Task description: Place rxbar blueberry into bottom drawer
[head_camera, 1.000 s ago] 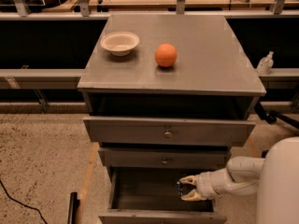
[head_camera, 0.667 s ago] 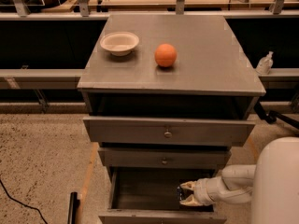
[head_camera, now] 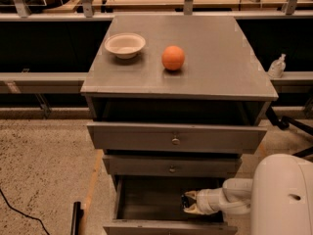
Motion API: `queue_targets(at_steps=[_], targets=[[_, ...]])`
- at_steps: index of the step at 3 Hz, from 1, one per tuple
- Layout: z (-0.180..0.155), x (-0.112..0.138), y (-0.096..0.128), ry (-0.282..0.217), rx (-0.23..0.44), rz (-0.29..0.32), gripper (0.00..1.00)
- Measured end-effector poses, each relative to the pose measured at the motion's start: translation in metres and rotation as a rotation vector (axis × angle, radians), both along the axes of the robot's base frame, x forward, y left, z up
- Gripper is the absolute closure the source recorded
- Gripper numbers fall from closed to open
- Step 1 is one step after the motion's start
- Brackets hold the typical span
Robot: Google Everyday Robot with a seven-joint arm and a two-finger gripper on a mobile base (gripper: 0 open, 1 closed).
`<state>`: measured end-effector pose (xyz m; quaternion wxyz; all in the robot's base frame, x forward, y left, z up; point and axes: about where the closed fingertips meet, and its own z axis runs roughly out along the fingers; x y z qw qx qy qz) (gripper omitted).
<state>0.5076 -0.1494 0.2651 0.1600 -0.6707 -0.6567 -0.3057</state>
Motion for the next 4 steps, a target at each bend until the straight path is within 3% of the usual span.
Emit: queue_targets(at_steps=[1, 2, 3, 4], targets=[[-0.026, 0.012, 0.007, 0.018, 0.033, 0.017, 0.53], [-0.019, 0.023, 0.012, 0.008, 0.034, 0.054, 0.25], [0.004, 0.027, 0.011, 0.005, 0.008, 0.078, 0.40], [0.037, 0.007, -0.014, 0.034, 0.046, 0.002, 0.71]])
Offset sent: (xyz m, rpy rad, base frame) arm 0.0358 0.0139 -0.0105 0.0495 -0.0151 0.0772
